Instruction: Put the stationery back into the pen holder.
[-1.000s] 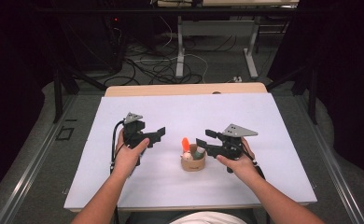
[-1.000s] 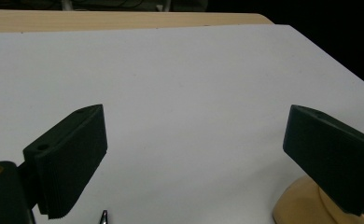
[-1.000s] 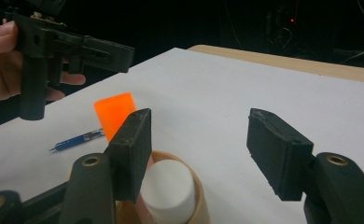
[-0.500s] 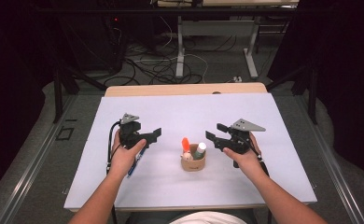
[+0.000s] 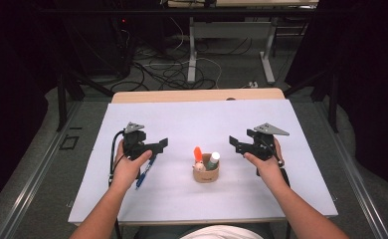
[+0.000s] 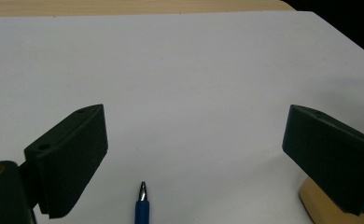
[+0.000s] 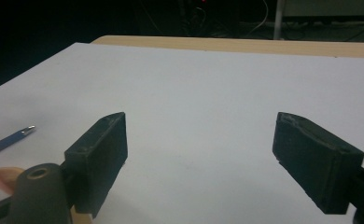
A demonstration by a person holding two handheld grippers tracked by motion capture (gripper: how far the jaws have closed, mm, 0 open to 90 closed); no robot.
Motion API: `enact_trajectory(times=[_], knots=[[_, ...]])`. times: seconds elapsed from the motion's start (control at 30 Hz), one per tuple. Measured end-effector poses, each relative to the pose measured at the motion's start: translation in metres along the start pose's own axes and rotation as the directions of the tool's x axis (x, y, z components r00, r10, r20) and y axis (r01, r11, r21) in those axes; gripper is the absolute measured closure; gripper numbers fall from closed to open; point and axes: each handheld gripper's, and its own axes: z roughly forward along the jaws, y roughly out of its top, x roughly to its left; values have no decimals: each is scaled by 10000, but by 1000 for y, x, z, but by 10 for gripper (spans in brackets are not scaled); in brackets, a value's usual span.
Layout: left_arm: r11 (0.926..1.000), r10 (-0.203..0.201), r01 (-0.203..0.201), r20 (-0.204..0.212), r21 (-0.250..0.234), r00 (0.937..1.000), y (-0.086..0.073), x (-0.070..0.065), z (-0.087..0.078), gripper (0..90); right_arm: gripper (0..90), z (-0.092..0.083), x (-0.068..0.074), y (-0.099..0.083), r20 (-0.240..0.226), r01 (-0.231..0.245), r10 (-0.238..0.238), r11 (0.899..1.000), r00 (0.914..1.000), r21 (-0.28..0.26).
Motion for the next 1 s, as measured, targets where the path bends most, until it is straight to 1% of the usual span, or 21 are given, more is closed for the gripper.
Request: enact_trajectory(times=[0.03,0.07,0.1,0.13,0.17,0.23,0.3,0.37,0.43,0.47,0.5,0.53,0.57,0.63,0.67,0.73,0.8,0.9,0.93,0.97,1.0], knots=[[10000,-46,46,-12,26,10000,0,1,-1,66,169,0,-1,0,87,-94,93,9999,9999,36],[10000,11,-11,-11,71,10000,0,2,-2,66,168,-1,-3,1,182,-3,1,10000,9998,96],[9999,-94,93,38,131,9999,-1,3,-3,66,168,-1,-4,1,278,-27,22,9998,9996,206],[9998,-47,45,126,218,9999,-1,4,-4,65,168,-1,-5,2,285,-63,56,9997,9996,236],[9995,-140,136,140,276,9998,-1,5,-5,58,168,-1,-7,2,380,-26,14,9996,9993,296],[9988,-112,106,113,487,9999,-2,7,-7,57,167,-2,-9,3,400,-183,164,9987,9991,467],[9972,19,-23,57,750,10000,-2,9,-8,57,166,-2,-10,4,466,-351,324,9977,9984,581],[9948,203,-203,9,1000,9998,-3,11,-10,57,154,-2,-12,4,591,-400,362,9971,9976,643],[9925,261,-272,102,1196,9996,-5,12,-12,63,150,-3,-15,5,757,-324,275,9974,9968,647],[9913,275,-289,128,1283,9995,-5,13,-13,69,148,-3,-16,5,819,-376,322,9972,9961,651],[9897,260,-274,112,1404,9996,-6,13,-15,77,147,-4,-17,5,866,-386,324,9968,9957,706],[9878,332,-340,77,1518,9994,-7,14,-17,84,145,-4,-18,5,876,-377,309,9963,9957,776],[9862,269,-285,121,1632,9996,-7,15,-19,95,144,-4,-19,5,889,-414,335,9952,9955,882],[9836,217,-216,13,1792,9998,-8,16,-22,130,143,-3,-21,5,909,-509,417,9937,9950,1004],[9809,230,-219,-31,1933,9997,-8,18,-24,152,143,-3,-21,4,929,-626,529,9926,9943,1042],[9783,171,-140,-132,2066,9998,-8,20,-26,162,143,-2,-22,4,985,-548,435,9919,9942,1146],[9743,122,-64,-247,2251,9996,-8,23,-26,175,143,-2,-22,4,1017,-559,439,9915,9938,1178],[9684,207,-73,-512,2492,9985,-8,27,-23,232,143,-2,-22,4,1033,-602,482,9914,9935,1161],[9665,145,-8,-514,2566,9986,-8,28,-22,246,143,-2,-23,4,1046,-626,503,9912,9932,1170],[9624,64,76,-508,2714,9987,-8,28,-20,255,143,-3,-22,5,1052,-654,527,9906,9931,1204],[9601,99,67,-577,2796,9983,-9,29,-18,265,143,-3,-23,5,1061,-619,494,9911,9931,1178]])
